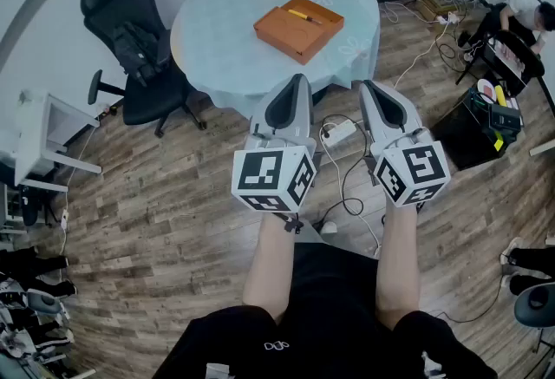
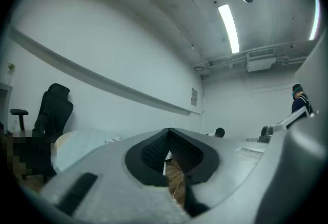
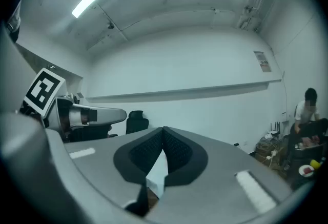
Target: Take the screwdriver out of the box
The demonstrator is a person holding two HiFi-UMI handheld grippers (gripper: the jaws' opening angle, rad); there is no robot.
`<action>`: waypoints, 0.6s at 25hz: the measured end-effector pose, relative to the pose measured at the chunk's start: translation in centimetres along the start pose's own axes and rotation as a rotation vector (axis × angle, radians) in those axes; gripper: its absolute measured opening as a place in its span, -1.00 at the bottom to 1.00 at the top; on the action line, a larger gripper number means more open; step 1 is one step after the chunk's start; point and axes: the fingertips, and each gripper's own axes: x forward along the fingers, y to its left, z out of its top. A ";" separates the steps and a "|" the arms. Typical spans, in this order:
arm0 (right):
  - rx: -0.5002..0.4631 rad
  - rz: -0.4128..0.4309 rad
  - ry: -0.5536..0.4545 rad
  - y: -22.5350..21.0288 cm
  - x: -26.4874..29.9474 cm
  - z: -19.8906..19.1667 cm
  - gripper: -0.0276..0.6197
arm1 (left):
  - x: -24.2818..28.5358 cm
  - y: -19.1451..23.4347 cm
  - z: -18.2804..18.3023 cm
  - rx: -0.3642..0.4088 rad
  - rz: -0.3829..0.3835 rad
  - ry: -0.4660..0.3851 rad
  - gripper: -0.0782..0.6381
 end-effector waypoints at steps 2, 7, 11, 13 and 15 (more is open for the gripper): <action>-0.001 0.000 0.002 -0.2 -0.1 -0.1 -0.89 | 0.0 -0.5 -0.2 -0.001 -0.003 0.001 -0.77; -0.009 0.000 0.000 -0.1 0.0 -0.2 -0.89 | -0.1 -0.8 -0.4 0.006 -0.005 0.006 -0.77; 0.046 -0.026 -0.018 -0.7 0.0 -0.6 -0.88 | -0.6 -0.1 -0.6 0.006 0.018 0.011 -0.77; 0.064 -0.041 -0.017 -1.1 0.0 -0.9 -0.88 | -1.0 0.6 -0.7 0.006 0.034 0.016 -0.77; 0.083 -0.057 -0.021 -1.5 0.1 -1.1 -0.88 | -1.3 1.5 -0.8 0.006 0.054 0.019 -0.77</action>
